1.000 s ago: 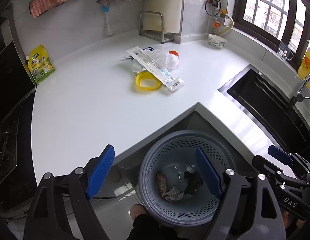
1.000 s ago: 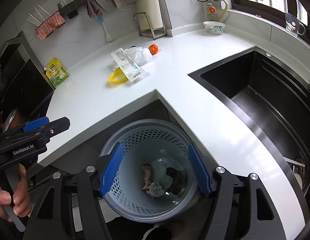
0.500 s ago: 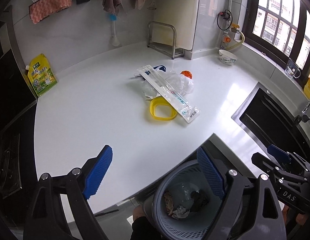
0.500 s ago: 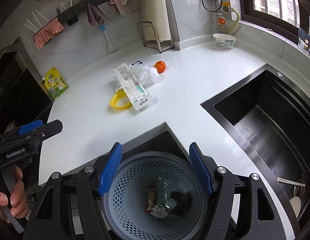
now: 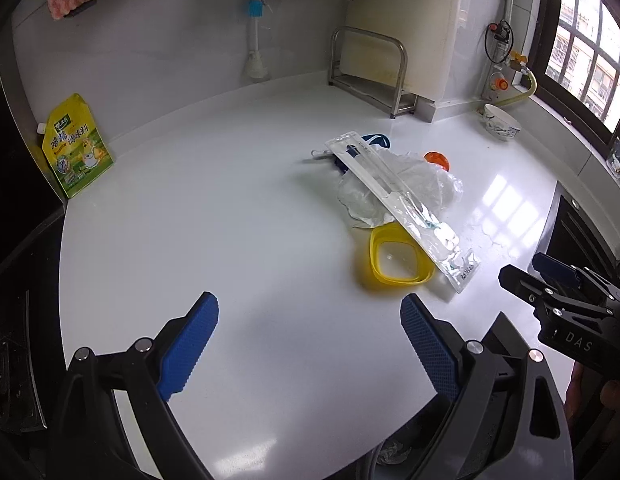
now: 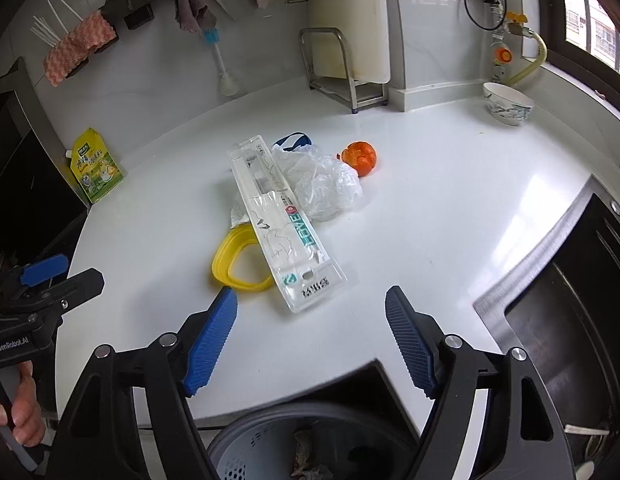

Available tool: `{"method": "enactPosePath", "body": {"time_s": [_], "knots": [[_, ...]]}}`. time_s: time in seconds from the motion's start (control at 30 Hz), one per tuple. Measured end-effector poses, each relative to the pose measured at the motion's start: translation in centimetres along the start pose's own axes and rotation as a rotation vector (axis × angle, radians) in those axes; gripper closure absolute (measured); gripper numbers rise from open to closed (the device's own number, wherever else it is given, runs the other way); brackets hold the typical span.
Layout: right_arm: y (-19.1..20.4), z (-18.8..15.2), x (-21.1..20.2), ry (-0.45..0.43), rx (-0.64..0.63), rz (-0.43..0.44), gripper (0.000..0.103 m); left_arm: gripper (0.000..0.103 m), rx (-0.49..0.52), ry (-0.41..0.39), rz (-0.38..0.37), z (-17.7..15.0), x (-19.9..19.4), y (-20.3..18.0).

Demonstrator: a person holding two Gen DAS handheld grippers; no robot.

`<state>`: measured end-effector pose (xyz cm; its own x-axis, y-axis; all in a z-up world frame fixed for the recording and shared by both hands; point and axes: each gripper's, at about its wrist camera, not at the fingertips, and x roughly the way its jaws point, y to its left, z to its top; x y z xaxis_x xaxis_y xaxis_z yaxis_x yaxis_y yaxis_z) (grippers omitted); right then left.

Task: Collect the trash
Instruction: 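Move both open tools back toward the blister pack and plastic bag, then grasp the yellow lid with the left tool while the right tool grasps the blister pack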

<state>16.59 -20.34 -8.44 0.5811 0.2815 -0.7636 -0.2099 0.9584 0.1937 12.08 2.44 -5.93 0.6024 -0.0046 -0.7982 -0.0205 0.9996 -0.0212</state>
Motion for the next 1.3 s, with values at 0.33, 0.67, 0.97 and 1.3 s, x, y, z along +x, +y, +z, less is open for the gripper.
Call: {"method": "enactPosePath", "body": {"time_s": [0.33, 0.67, 0.97, 1.3], "knots": [[0.9, 2.7, 7.4, 0.059, -0.075, 0.032, 0.03, 0.012, 0.003, 0.041, -0.02, 0.6, 4.4, 1.0], [1.8, 4.2, 11.5, 0.115, -0.14, 0.055, 0.03, 0.012, 0.004, 0.067, -0.034, 0.7, 6.2, 1.4], [1.8, 4.4, 11.6, 0.113, -0.144, 0.094, 0.047, 0.012, 0.01, 0.079, -0.048, 0.9, 6.9, 1.1], [1.1, 4.1, 9.7, 0.055, -0.095, 0.116, 0.05, 0.012, 0.029, 0.077, -0.057, 0.9, 6.9, 0.6]]}}
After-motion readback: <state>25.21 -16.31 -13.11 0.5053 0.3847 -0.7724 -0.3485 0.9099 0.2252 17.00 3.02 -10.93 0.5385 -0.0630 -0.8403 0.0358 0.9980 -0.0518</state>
